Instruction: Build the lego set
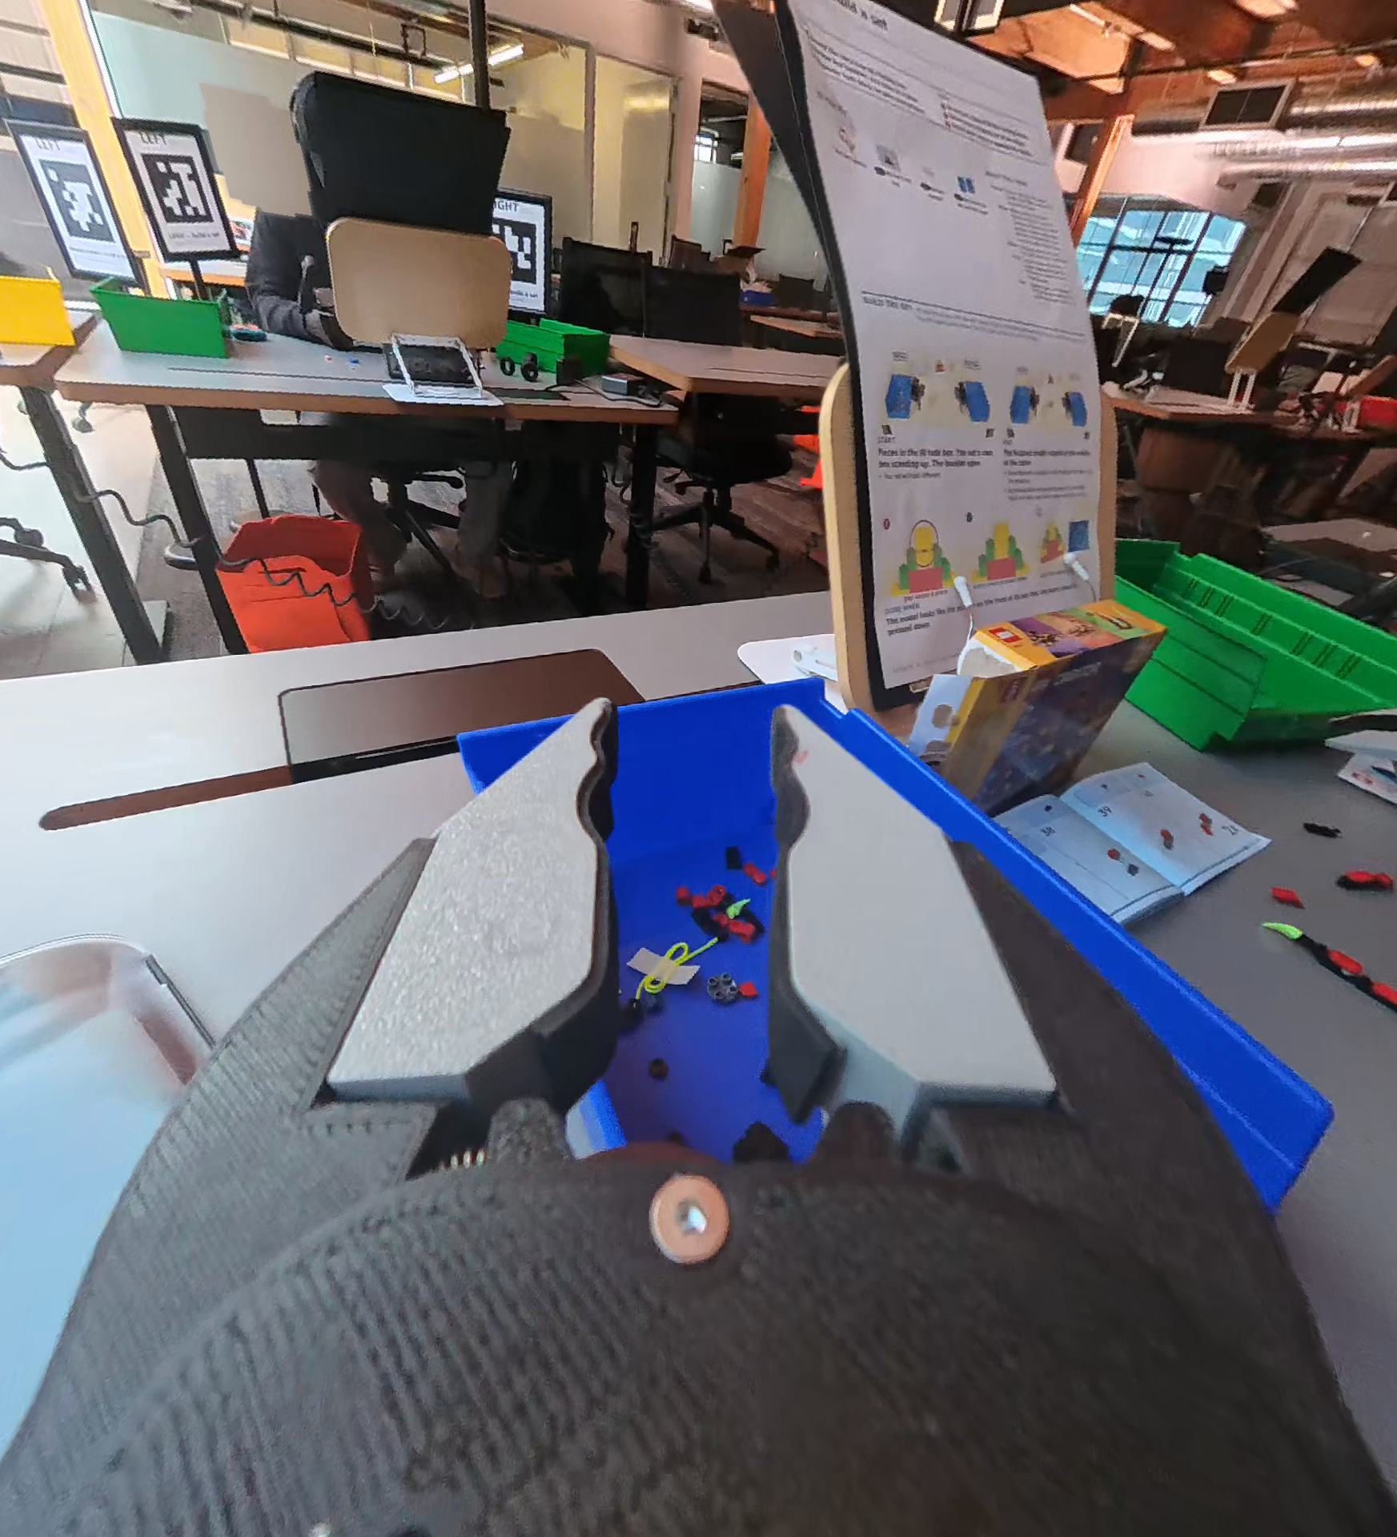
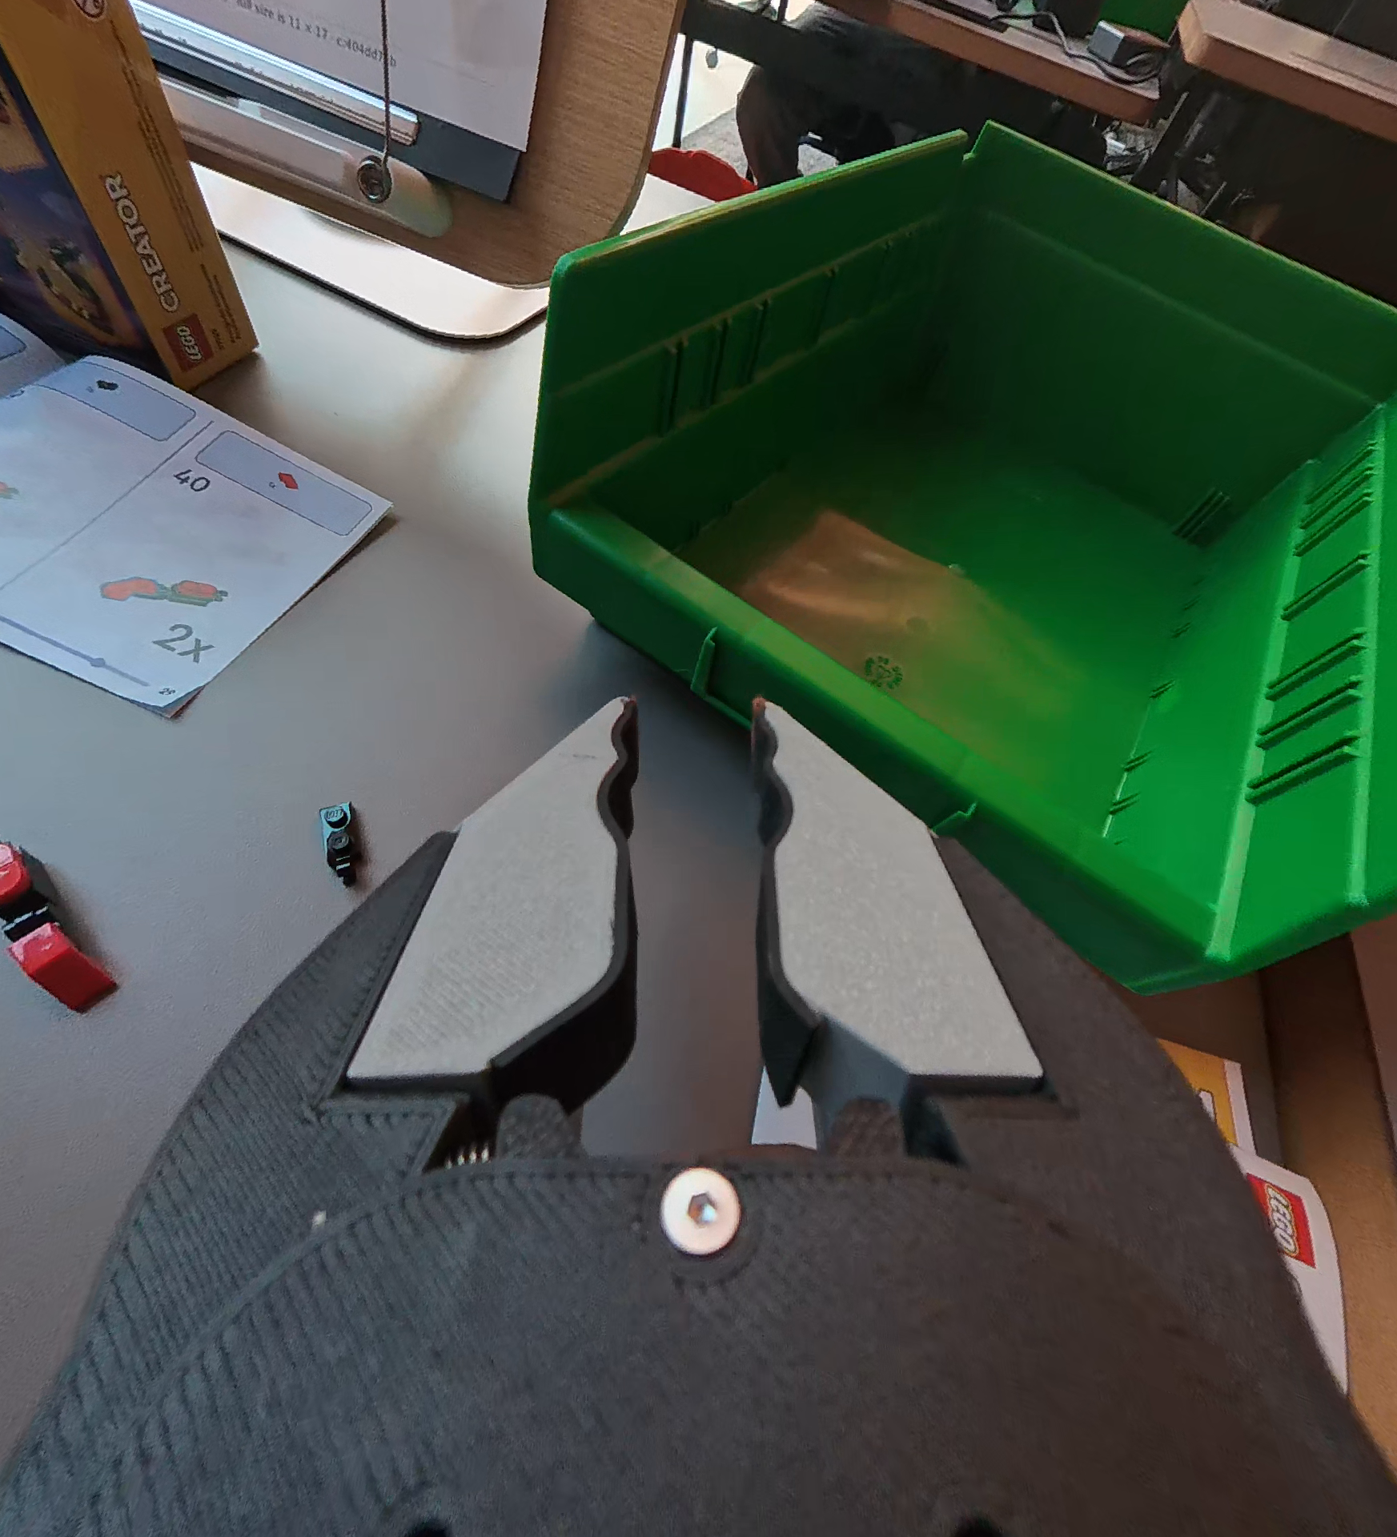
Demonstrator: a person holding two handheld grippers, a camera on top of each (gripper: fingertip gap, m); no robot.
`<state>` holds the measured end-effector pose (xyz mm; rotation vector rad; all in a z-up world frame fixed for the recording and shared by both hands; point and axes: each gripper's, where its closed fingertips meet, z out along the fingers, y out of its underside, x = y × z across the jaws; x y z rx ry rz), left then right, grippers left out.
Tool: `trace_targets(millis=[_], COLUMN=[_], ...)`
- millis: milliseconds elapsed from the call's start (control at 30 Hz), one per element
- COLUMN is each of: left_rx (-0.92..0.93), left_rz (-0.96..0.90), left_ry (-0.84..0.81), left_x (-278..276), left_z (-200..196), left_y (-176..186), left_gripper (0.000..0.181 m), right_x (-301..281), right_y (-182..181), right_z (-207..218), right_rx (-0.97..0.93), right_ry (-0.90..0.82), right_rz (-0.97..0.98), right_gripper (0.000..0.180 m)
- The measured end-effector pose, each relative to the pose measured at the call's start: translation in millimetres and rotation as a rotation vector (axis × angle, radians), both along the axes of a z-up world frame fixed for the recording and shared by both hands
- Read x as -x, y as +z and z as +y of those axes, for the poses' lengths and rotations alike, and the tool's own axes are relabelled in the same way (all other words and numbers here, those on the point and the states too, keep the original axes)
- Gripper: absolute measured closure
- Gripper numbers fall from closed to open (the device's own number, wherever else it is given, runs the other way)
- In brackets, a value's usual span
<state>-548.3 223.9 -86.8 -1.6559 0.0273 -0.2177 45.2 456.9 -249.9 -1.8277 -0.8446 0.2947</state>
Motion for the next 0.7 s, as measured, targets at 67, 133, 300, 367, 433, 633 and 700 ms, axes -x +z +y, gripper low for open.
trace_targets(millis=[67, 133, 300, 367, 433, 633, 700], left_rx=[0.017, 0.041, 0.074, 0.071, 0.074, 0.086, 0.089], left_rz=[-0.010, -0.003, 0.030, 0.019, 0.014, 0.021, 0.023], left_ry=[-0.006, -0.008, 0.033, 0.030, 0.029, 0.025, 0.022], left_x=[0.7, 0.2, 6.5, 7.3, 7.9, 7.4, 6.8], left_z=[2.4, 5.3, 6.9, 7.0, 7.4, 8.7, 8.8], left_y=[-4.7, -10.4, -16.8, -16.5, -17.7, -20.5, -21.0], left_gripper=[0.145, 0.145, 0.144, 0.144, 0.144, 0.144, 0.144], right_x=[0.2, 0.6, 2.7, 3.7, 3.9, 2.6, 2.6], right_y=[-0.4, -0.5, -4.9, -6.9, -7.2, -5.7, -5.9], right_z=[0.4, 0.5, 0.2, 0.1, 0.2, 1.2, 1.2], right_rx=[0.003, 0.004, 0.022, 0.027, 0.024, 0.023, 0.024], right_ry=[0.001, 0.002, 0.014, 0.017, 0.016, 0.009, 0.009], right_rz=[0.000, 0.000, -0.022, -0.036, -0.041, -0.028, -0.029], right_gripper=[0.155, 0.155, 0.154, 0.154, 0.154, 0.150, 0.149])
